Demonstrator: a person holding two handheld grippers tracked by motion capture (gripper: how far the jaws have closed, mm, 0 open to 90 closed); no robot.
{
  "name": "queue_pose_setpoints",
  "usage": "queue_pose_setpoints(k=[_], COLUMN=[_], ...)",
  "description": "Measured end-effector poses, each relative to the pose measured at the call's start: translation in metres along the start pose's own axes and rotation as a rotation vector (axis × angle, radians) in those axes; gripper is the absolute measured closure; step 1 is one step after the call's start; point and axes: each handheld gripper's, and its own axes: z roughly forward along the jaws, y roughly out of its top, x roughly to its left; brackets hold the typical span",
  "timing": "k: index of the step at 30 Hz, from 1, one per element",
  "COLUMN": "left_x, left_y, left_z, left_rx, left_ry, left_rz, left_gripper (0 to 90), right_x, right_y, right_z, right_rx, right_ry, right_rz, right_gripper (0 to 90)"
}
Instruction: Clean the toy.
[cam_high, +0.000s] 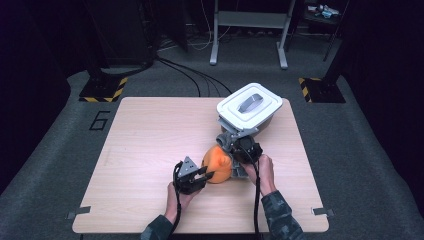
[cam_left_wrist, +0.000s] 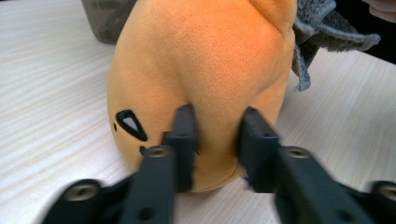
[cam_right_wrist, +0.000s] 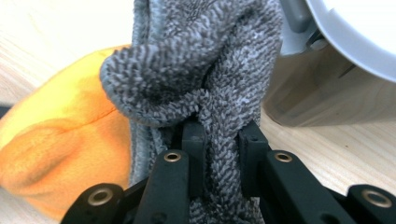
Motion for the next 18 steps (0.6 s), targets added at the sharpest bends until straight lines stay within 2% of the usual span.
queue_pose_setpoints(k=[3, 4, 5, 7, 8, 10, 11, 12, 13, 15, 16, 18], left_x=[-0.002, -0.003, -0.004, -0.005, -0.006, -0.007, -0.007, -0.008, -0.008, -0.007, -0.006, -0.003], left_y=[0.007, 0.010, 0.012, 0.011, 0.010, 0.008, 0.008, 0.008, 0.008, 0.007, 0.006, 0.003], left_z=[-0.002, -0.001, 0.000, 0.004, 0.006, 0.006, 0.007, 0.007, 0.007, 0.007, 0.006, 0.003], left_rx=[0.009, 0.007, 0.017, 0.018, 0.015, 0.012, 0.011, 0.017, 0.026, 0.025, 0.029, 0.025], left_ry=[0.036, 0.049, 0.050, 0.027, 0.023, 0.013, 0.012, 0.007, 0.002, 0.013, 0.014, 0.005], left_rz=[0.027, 0.019, 0.023, 0.028, 0.030, 0.025, 0.028, 0.034, 0.038, 0.046, 0.039, 0.028], left_gripper=[43.5, 37.4, 35.3, 49.4, 57.3, 66.2, 68.2, 69.2, 70.1, 71.9, 72.6, 73.6], right_x=[0.000, -0.001, -0.001, 0.001, 0.001, 0.007, 0.011, 0.016, 0.023, 0.037, 0.041, 0.039], right_y=[0.000, 0.000, 0.000, 0.002, 0.004, 0.013, 0.018, 0.024, 0.031, 0.039, 0.040, 0.039], right_z=[-0.001, -0.001, -0.001, -0.004, -0.008, -0.022, -0.027, -0.030, -0.031, -0.025, -0.018, -0.009], right_rx=[0.003, 0.001, 0.001, 0.005, -0.005, -0.032, -0.056, -0.080, -0.080, -0.030, 0.008, 0.022], right_ry=[-0.006, 0.000, 0.002, -0.006, -0.025, -0.042, -0.020, -0.003, 0.010, 0.023, 0.006, 0.004], right_rz=[-0.008, -0.006, -0.007, -0.027, -0.060, -0.068, -0.081, -0.115, -0.141, -0.181, -0.211, -0.221], right_gripper=[77.3, 77.3, 77.3, 77.2, 77.1, 77.0, 77.0, 76.9, 76.9, 76.8, 76.8, 76.9])
